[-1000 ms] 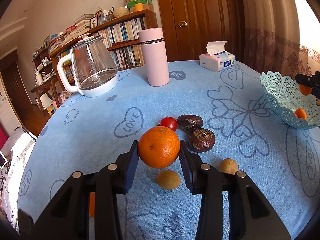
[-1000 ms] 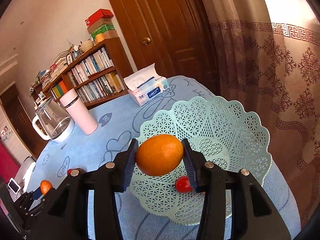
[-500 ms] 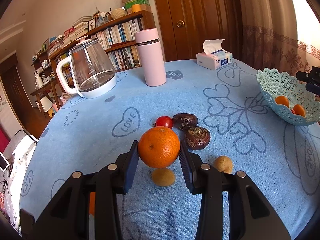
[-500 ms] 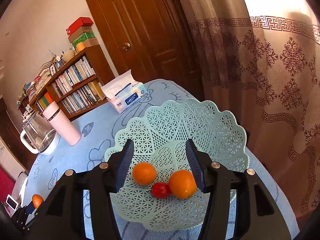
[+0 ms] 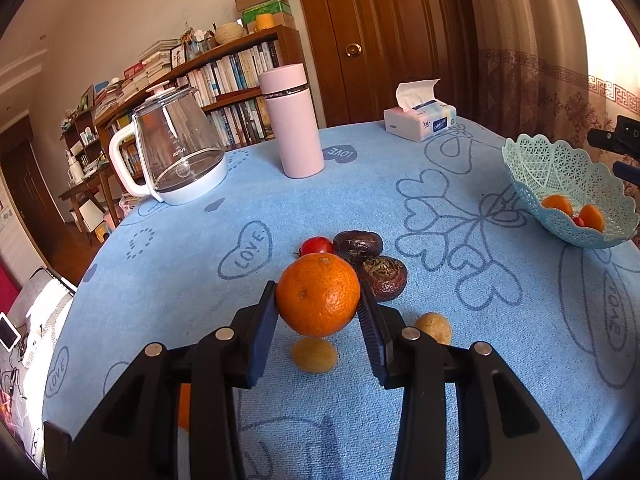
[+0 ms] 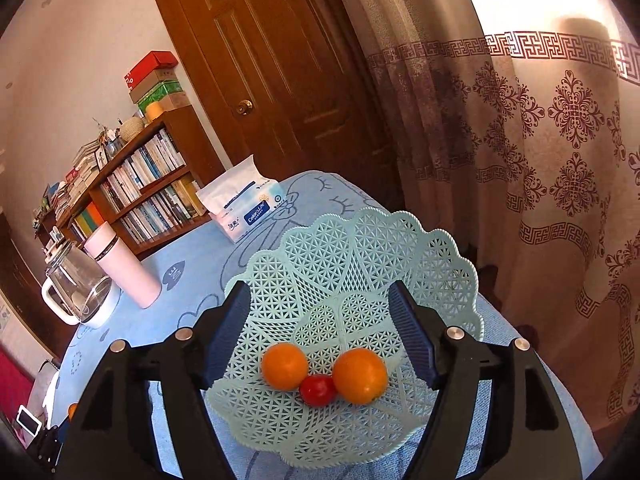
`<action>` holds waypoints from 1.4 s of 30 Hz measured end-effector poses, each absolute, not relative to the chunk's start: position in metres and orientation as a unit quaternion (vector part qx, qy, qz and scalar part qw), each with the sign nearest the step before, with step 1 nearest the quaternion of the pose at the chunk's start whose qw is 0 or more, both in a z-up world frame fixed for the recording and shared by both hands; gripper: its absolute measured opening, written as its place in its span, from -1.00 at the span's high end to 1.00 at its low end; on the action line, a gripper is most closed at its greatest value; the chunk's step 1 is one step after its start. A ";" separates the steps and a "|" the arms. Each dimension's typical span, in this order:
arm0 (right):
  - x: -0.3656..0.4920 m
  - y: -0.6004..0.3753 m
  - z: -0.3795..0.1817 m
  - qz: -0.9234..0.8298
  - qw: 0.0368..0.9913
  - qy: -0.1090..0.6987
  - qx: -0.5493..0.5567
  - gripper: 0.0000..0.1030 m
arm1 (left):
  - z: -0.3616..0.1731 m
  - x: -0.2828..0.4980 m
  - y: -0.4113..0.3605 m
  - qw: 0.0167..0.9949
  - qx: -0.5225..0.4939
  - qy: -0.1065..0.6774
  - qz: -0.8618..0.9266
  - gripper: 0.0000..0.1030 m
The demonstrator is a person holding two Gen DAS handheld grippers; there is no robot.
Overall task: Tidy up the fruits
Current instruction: 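Carry the orange into the green basket and open the left gripper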
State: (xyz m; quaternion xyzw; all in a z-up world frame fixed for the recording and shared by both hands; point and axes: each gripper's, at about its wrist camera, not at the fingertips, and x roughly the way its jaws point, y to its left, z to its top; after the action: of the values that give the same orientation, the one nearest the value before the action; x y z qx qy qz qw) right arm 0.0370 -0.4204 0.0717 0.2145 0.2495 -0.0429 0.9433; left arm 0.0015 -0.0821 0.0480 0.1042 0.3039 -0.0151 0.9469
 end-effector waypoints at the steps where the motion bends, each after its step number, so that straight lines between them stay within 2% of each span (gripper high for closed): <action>1: 0.037 -0.421 0.072 -0.043 0.943 0.249 0.216 -0.42 | 0.049 0.001 -0.084 0.947 0.106 0.303 -0.016 0.22; 20: 0.043 -0.435 0.059 -0.074 0.937 0.253 0.229 -0.47 | 0.060 0.014 -0.154 0.943 0.145 0.289 -0.082 0.22; 29: 0.044 -0.429 0.055 -0.092 0.940 0.250 0.214 -0.47 | 0.071 0.046 -0.192 0.917 0.066 0.337 -0.202 0.22; 35: 0.043 -0.435 0.055 -0.102 0.936 0.244 0.232 -0.57 | 0.080 0.060 -0.223 0.915 0.063 0.323 -0.234 0.22; 42: 0.041 -0.435 0.056 -0.117 0.936 0.238 0.233 -0.58 | 0.074 0.079 -0.246 0.906 0.065 0.334 -0.252 0.22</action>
State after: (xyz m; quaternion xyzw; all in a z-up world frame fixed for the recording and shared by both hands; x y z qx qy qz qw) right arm 0.0414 -0.4353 0.0557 0.2328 0.2382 -0.1170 0.9356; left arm 0.0791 -0.2460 0.0741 0.0650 0.3340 -0.2521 0.9059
